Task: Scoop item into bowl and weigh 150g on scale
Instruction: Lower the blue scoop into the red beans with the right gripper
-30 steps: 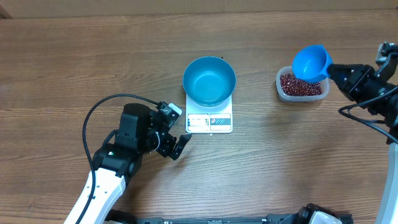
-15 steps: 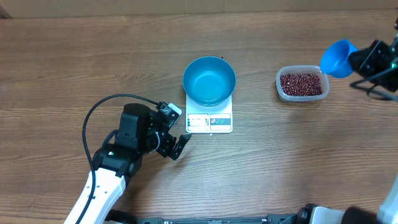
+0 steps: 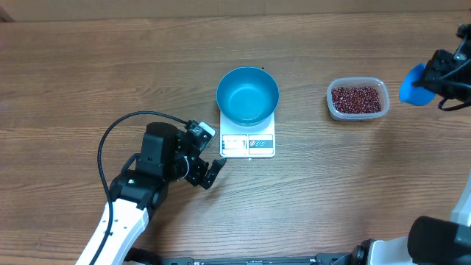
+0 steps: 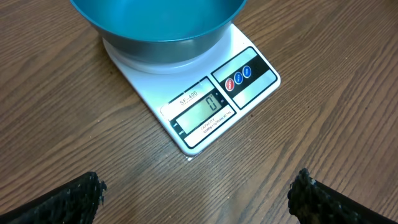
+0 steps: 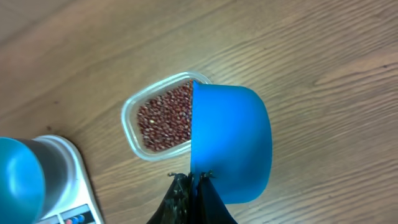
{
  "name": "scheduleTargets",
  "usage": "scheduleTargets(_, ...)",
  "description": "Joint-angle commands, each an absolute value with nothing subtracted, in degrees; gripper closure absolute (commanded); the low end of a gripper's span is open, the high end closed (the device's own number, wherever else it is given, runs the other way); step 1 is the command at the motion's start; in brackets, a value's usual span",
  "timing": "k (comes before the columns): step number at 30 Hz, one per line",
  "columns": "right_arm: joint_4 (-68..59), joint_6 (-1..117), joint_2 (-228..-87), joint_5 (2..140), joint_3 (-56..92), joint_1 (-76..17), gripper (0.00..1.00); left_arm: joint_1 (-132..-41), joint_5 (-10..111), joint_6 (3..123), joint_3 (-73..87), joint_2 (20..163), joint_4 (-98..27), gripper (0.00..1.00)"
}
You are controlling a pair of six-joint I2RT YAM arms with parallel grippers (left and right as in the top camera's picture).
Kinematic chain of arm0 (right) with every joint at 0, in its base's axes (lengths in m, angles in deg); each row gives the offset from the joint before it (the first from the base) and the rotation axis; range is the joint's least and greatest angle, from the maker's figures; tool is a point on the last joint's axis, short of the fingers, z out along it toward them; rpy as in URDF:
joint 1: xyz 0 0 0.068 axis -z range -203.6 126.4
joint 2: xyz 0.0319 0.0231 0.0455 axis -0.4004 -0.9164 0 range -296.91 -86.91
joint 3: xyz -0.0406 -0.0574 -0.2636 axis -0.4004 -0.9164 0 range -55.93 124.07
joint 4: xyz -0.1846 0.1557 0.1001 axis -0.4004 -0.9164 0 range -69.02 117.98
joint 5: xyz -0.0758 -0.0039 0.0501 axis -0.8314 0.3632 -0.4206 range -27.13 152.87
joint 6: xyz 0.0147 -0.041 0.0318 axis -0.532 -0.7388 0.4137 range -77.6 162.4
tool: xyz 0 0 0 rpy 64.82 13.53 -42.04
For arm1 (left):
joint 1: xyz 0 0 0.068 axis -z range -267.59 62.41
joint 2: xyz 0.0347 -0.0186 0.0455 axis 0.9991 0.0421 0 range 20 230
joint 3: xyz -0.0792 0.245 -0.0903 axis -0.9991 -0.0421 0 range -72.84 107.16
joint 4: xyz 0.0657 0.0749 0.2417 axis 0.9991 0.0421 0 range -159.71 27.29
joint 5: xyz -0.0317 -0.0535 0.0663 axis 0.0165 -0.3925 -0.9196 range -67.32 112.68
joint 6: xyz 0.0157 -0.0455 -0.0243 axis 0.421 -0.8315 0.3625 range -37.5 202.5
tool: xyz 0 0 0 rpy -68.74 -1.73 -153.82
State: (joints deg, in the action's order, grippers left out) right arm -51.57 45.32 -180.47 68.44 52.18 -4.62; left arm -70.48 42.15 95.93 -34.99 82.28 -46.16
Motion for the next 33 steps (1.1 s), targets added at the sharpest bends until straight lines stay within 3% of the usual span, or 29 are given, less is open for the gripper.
scheduleTargets(1, -51.42, 42.46, -183.20, 66.73, 52.80, -5.01, 0.96, -70.86, 41.95, 94.68, -35.32, 82.59, -46.33, 0.00)
scheduleTargets(9, -50.54, 42.59, -188.60, 60.98, 52.66, -6.63, 0.96, -70.86, 41.95, 94.68, -35.32, 82.59, -46.33, 0.00)
scheduleTargets(18, -42.79, 41.60, -191.09, 59.45, 51.53, -14.37, 0.96, -70.86, 41.95, 94.68, -35.32, 82.59, -46.33, 0.00)
scheduleTargets(23, -41.47, 35.86, -191.79, 56.42, 51.05, -17.34, 0.96, -70.86, 41.95, 94.68, -35.32, 82.59, -46.33, 0.00)
scheduleTargets(33, -46.79, 36.29, -197.15, 55.06, 50.94, -19.04, 0.96, -70.86, 41.95, 94.68, -35.32, 82.59, -46.33, 0.00)
